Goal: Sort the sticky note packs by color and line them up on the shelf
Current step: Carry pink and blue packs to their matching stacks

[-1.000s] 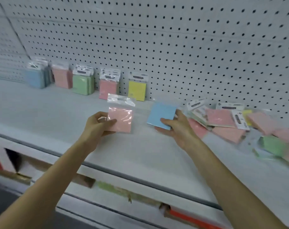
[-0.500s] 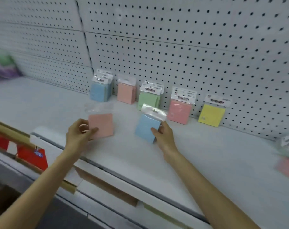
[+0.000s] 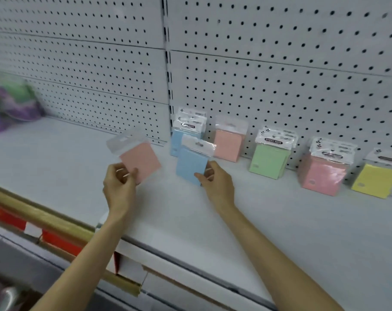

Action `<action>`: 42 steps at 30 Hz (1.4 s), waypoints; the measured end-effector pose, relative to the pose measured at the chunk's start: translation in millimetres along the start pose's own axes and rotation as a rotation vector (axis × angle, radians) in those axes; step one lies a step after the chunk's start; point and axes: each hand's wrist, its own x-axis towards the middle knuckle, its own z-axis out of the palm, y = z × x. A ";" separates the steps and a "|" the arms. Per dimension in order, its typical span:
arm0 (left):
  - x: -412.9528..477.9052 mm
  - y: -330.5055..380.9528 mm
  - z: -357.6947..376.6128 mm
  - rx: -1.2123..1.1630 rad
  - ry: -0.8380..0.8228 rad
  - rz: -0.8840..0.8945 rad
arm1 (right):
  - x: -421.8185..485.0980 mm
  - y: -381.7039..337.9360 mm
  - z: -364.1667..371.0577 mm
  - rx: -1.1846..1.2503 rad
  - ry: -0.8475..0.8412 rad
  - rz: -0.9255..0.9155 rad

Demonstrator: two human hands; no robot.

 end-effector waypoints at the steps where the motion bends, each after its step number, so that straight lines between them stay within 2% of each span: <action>1: 9.8 -3.8 -1.5 -0.005 -0.021 0.005 | 7.8 -5.7 11.8 -0.023 0.034 -0.010; 6: 37.0 -21.0 -3.8 -0.076 -0.081 -0.064 | 35.4 -15.4 43.1 -0.229 0.194 -0.049; 12: 39.7 -31.4 -3.3 -0.102 -0.158 -0.058 | 49.6 -14.5 51.0 -0.264 0.302 0.022; 16: 39.1 -28.6 -3.9 -0.123 -0.160 -0.077 | 50.6 -14.9 50.2 -0.229 0.291 0.068; 19: 39.7 -26.5 -3.5 -0.143 -0.308 -0.062 | 46.2 -21.8 42.6 0.027 0.332 0.062; 21: 41.8 -23.3 1.5 -0.176 -0.456 -0.039 | 41.5 -34.1 32.5 0.317 0.239 0.072; 23: 42.8 -17.2 15.1 -0.190 -0.574 -0.011 | 35.0 -43.7 20.2 0.523 0.024 0.112; 24: 42.2 -13.4 24.0 -0.203 -0.621 -0.007 | 31.2 -44.4 14.4 0.570 -0.062 0.117; 26: 39.6 -7.3 42.1 -0.218 -0.710 0.002 | 24.0 -37.3 4.3 0.553 -0.092 0.094; 30: 38.2 -5.7 74.0 -0.101 -0.857 0.187 | 18.7 -12.0 -15.8 0.476 0.066 0.087; 35: 57.9 -16.4 93.3 0.211 -0.817 0.464 | 21.0 9.7 -33.3 0.399 0.278 0.087; 37: 61.6 -22.3 93.0 0.284 -0.801 0.488 | 27.3 15.4 -34.3 0.352 0.323 0.079; 42: 62.4 -27.2 95.8 0.291 -0.789 0.480 | 52.0 25.4 -20.4 0.161 0.465 0.122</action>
